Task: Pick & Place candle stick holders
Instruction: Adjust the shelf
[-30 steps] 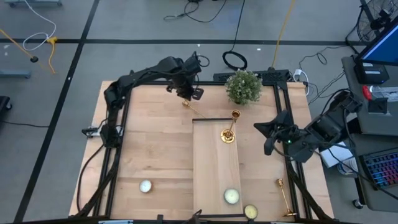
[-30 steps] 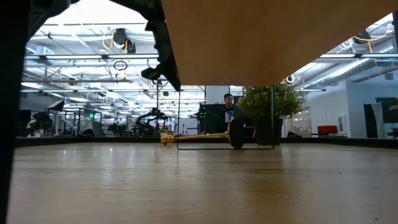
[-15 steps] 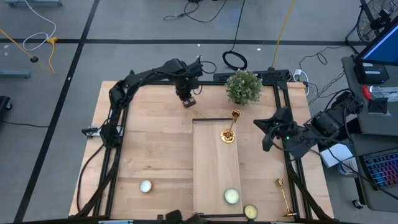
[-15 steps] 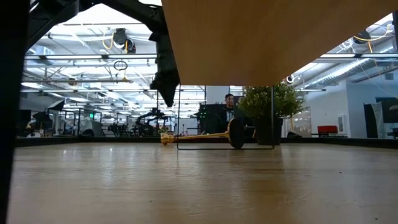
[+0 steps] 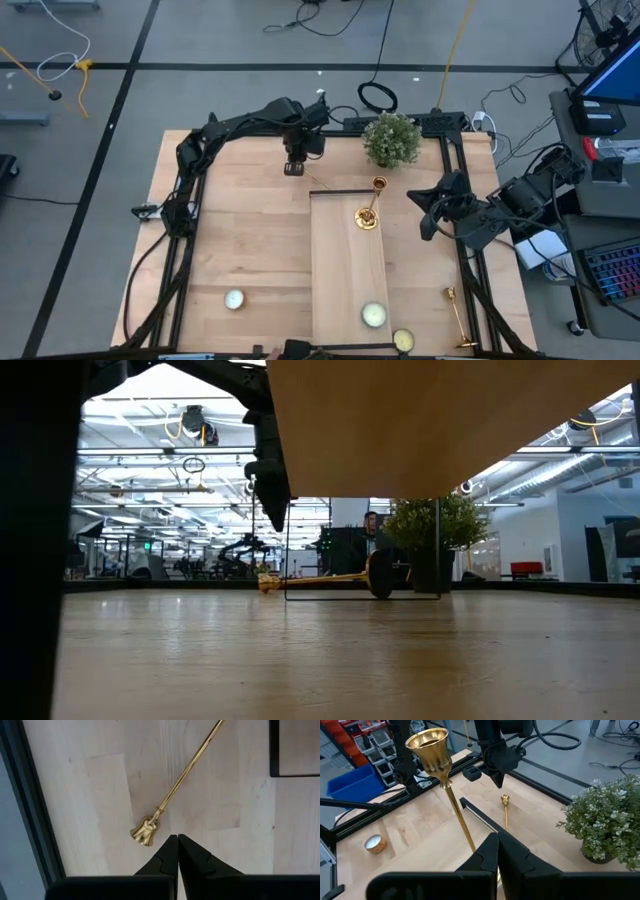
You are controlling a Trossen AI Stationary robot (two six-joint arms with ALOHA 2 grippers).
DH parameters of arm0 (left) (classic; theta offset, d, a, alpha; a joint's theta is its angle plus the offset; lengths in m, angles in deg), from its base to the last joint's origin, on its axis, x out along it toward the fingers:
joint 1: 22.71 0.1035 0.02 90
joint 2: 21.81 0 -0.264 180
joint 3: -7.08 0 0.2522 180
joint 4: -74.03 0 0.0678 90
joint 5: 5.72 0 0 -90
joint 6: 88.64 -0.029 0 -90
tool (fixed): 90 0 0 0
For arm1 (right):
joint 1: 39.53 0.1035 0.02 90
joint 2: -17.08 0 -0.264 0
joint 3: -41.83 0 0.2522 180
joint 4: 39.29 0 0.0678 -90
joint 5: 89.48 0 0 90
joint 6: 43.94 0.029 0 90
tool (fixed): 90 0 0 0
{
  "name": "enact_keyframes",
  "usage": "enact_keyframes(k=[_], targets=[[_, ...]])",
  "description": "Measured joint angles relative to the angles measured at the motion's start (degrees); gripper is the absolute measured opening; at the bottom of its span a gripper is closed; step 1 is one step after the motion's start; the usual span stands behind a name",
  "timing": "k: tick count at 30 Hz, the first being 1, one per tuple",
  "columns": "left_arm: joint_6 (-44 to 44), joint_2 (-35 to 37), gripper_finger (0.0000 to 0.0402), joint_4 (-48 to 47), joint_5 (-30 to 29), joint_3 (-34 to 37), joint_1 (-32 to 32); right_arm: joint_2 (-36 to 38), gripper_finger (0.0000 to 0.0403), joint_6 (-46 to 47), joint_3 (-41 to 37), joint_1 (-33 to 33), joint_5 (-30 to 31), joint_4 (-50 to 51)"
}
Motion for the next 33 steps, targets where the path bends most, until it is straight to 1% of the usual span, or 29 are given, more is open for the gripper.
enact_keyframes(k=[3,5,13,17,20,23,26,29,33], targets=[[-0.14,0.0,0.0031,-0.34,0.01,0.0,-0.02,0.0,0.0,0.02,0.0,0.0,0.0,0.0],[0.09,0.0,0.005,-0.85,0.04,0.0,-0.17,0.0,0.0,0.24,0.0,0.0,0.0,-0.01],[-0.41,0.03,0.0154,-0.81,-0.18,0.24,-0.76,0.0,0.0,1.45,0.0,0.0,0.0,-0.02],[-2.72,0.15,0.0202,0.39,-0.06,3.18,-0.18,0.0,0.0,2.08,0.0,0.0,-0.02,-0.02],[-1.96,0.15,0.023,0.84,1.29,6.65,0.6,0.0,0.0,3.06,0.0,0.0,-0.02,-0.02],[-1.96,0.11,0.0246,2.99,2.53,11.42,0.62,0.0,0.0,4.33,0.01,0.0,-0.02,-0.02],[-0.93,0.11,0.0252,4.22,1.34,14.88,0.07,0.0,0.0,5.35,0.01,-0.03,0.03,-0.02],[0.91,0.11,0.0249,5.55,-0.79,16.65,-0.33,-0.03,0.0,6.05,0.02,-0.99,0.03,-0.04],[0.82,0.25,0.0232,6.45,-0.68,16.94,-0.59,-0.09,0.0,6.5,0.02,-2.36,0.02,-0.04]])
